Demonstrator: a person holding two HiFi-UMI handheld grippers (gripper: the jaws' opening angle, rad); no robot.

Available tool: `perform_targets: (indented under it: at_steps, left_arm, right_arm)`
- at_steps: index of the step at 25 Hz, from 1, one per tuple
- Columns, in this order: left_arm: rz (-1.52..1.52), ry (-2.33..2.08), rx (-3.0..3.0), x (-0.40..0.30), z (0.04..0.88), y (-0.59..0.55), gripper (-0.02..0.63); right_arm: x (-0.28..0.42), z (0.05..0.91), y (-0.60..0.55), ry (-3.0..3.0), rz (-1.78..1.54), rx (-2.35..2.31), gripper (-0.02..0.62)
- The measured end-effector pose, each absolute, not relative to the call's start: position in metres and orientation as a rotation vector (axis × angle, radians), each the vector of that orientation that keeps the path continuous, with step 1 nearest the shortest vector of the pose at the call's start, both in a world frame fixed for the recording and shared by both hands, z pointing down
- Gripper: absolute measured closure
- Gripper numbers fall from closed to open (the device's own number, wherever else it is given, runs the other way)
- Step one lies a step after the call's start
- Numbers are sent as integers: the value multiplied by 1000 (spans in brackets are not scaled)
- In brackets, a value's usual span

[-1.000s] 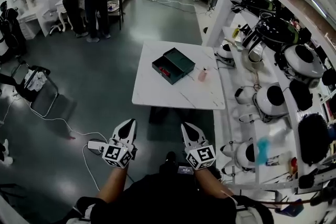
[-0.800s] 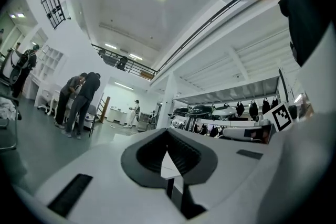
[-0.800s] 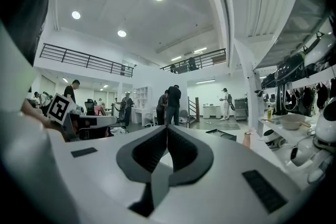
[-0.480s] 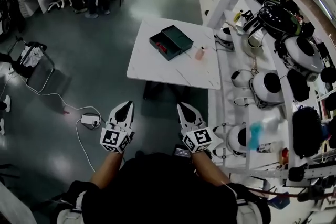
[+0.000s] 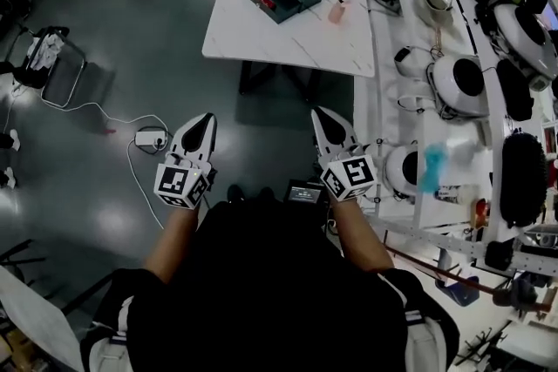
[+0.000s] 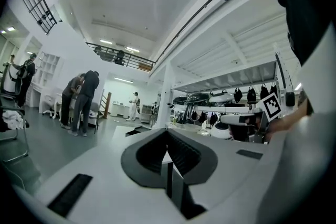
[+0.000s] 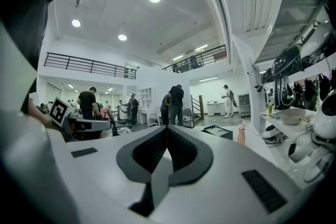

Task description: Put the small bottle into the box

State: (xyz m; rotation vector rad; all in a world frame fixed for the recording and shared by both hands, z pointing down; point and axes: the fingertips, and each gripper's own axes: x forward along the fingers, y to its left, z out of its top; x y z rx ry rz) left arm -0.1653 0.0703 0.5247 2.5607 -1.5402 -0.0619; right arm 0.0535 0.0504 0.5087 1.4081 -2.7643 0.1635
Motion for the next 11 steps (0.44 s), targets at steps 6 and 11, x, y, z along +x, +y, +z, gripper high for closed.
perform_targets:
  at_steps: [6,11]
  left_arm:
    - [-77,-1532,2553,-156,524,70,589]
    - [-98,-1511,2573,-144,520,62,590]
  right_arm:
    - [58,511,53,-2777,156,1376,563]
    - [55,517,52,-2810,119,1292,563]
